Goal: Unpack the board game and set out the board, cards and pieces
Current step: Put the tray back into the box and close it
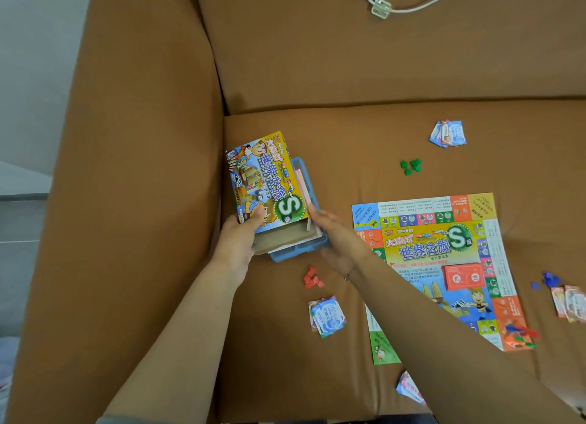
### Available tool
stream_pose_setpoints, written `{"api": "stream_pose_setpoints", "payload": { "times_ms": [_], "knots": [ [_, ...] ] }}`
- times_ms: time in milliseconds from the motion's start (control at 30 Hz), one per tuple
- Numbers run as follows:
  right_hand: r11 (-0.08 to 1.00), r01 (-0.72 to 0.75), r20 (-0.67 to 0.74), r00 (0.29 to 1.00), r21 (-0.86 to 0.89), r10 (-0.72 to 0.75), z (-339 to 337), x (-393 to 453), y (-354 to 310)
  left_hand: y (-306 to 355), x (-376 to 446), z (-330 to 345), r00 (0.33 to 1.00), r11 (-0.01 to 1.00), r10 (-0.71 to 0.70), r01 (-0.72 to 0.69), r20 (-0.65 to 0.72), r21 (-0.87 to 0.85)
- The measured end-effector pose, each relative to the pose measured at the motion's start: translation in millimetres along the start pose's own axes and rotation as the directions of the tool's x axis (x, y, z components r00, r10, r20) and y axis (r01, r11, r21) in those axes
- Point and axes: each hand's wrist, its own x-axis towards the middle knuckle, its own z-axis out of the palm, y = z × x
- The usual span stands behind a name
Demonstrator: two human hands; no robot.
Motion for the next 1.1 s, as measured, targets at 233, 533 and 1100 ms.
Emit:
{"api": "stream_pose_setpoints", "payload": {
  "times_ms": [233, 533, 1100],
  "knots": [
    [0.988, 0.153, -0.171, 0.973, -0.032, -0.156, -17, -19, -11, 1, -18, 1, 1.000, 0.998, 0.010, -0.009, 0.019, -0.063],
    [0.989, 0.113, -0.026, 0.993, -0.101, -0.116, -12, -33, -10, -10, -35, 15, 0.999, 1.000, 0.013, -0.013, 0.038, -0.009],
    [0.980, 0.166, -0.209, 0.960, -0.106, -0.185, -17, -36, -30, 3, -45, 12, 0.998, 0.996, 0.022, -0.017, 0.051, -0.082]
  ]
}}
